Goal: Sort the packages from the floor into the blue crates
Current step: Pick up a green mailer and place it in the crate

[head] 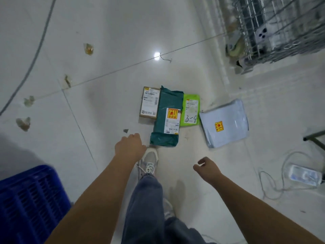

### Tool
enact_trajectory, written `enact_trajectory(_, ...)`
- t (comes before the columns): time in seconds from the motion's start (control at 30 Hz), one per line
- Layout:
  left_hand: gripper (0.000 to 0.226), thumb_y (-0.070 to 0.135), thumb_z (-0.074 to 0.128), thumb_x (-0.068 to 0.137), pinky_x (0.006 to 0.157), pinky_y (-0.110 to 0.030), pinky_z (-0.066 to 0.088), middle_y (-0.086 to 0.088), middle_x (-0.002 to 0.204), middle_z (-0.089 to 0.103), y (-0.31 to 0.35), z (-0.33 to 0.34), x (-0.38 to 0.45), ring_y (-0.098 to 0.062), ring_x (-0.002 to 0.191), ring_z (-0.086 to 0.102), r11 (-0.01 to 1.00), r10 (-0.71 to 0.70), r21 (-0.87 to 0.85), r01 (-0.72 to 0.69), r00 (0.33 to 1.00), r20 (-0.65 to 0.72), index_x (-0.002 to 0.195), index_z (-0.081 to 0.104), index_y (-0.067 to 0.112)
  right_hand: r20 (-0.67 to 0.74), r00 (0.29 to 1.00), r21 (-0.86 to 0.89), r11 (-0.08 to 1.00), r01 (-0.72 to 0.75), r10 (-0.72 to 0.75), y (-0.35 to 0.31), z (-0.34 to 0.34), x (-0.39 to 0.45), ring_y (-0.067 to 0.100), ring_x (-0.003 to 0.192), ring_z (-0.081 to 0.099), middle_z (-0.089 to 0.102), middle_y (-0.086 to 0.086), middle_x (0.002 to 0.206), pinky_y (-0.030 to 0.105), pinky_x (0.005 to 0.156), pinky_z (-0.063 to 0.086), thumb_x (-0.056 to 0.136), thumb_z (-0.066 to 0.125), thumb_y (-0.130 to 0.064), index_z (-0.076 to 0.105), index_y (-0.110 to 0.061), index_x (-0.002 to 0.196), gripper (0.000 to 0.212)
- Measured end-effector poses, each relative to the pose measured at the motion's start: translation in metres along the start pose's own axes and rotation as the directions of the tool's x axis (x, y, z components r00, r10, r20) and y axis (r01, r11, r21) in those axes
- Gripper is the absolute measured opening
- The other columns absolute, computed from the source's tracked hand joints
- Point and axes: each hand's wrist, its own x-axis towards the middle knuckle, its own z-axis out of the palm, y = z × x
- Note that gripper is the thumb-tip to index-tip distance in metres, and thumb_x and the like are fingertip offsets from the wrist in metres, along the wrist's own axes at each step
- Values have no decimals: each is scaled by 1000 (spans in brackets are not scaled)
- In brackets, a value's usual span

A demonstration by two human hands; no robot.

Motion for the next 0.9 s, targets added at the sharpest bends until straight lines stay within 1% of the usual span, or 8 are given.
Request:
enact_trajectory(0.1,40,35,41,94,87,-36,42,-12,125,53,8,9,37,-28,113,51,1000,-24,7,24,997,73,122,44,7,35,999,19,1000,-18,17,-5,12,35,23,87,54,57,6,92,26,77,40,85,60,-26,51,-4,120,42)
enact_trajectory(0.23,42,30,43,94,89,-38,42,-14,129,49,32,22,88,-32,117,49,997,-24,-77,32,994,108,127,39,6,6,1000,187,982,14,-15,-38,13,93,21,84,53,53,0,83,27,78,40,85,62,-23,51,-4,121,43)
enact_trajectory(0.33,53,31,46,93,97,-43,42,-17,134,42,46,38,126,-34,120,46,974,-37,-218,64,992,124,136,30,4,21,998,255,966,50,-57,-66,12,136,20,89,53,57,7,101,27,78,39,86,61,-23,48,-4,127,47)
enact_trajectory(0.4,62,33,49,92,102,-46,40,-19,138,38,50,50,149,-35,123,44,959,-34,-271,81,984,174,140,24,4,38,995,233,969,85,-97,-81,17,165,26,105,55,57,14,121,27,82,38,88,60,-23,46,-3,131,49)
enact_trajectory(0.5,77,37,53,90,106,-46,36,-21,146,29,52,67,176,-36,130,37,954,-52,-272,123,965,257,146,13,3,51,991,177,977,116,-127,-96,27,198,30,114,54,57,16,126,32,88,43,87,60,-18,47,-1,129,47)
enact_trajectory(0.6,75,34,58,87,103,-46,41,-21,139,40,48,85,196,-35,124,45,909,-71,-380,171,963,262,144,21,3,62,992,245,965,90,-109,-99,39,220,26,108,57,61,14,125,27,83,45,85,59,-11,54,-3,124,40)
enact_trajectory(0.77,56,30,64,80,101,-41,45,-13,130,56,48,100,203,-29,112,56,708,-12,-660,251,939,344,130,48,10,126,991,439,898,-10,-50,-89,54,228,24,107,56,60,11,126,26,80,41,83,60,-5,52,-5,126,44)
enact_trajectory(0.9,81,41,59,57,103,-42,42,-11,131,56,53,103,194,-31,117,53,662,-26,-706,250,950,312,132,46,15,163,984,558,829,-29,-76,-75,56,220,14,97,49,54,7,119,18,71,41,82,64,-5,33,-7,131,58)
